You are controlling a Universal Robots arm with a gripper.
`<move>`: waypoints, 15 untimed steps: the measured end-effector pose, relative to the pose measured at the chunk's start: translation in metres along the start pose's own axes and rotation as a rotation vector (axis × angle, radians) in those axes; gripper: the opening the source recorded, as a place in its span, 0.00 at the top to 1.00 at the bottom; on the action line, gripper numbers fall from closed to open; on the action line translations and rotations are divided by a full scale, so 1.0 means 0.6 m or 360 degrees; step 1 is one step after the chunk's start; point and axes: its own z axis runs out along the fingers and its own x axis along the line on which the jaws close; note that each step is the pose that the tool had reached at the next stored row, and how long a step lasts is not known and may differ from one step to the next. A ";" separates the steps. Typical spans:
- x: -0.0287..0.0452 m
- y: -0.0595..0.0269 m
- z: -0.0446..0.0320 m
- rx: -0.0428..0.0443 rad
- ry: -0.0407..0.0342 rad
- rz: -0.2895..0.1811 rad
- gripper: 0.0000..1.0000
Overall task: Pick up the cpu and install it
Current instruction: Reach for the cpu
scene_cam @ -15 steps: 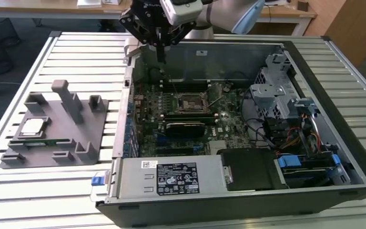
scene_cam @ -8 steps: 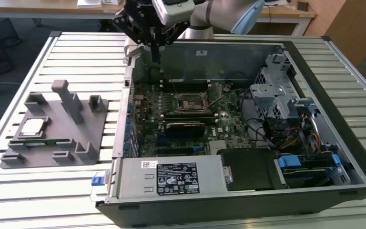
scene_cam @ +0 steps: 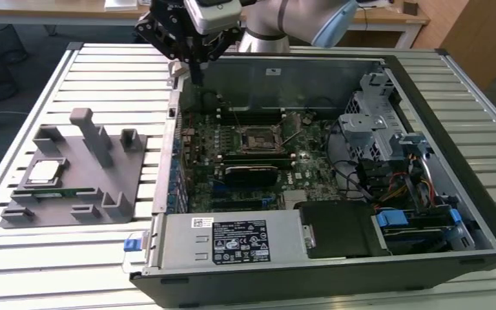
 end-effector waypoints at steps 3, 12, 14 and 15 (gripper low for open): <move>0.005 0.000 0.000 0.0000 0.0000 0.0000 0.89; 0.026 -0.002 0.000 0.0000 0.0000 0.0000 0.89; 0.031 -0.002 -0.001 0.0000 0.0000 0.0000 0.89; 0.034 -0.003 -0.001 0.0000 0.0000 0.0000 0.89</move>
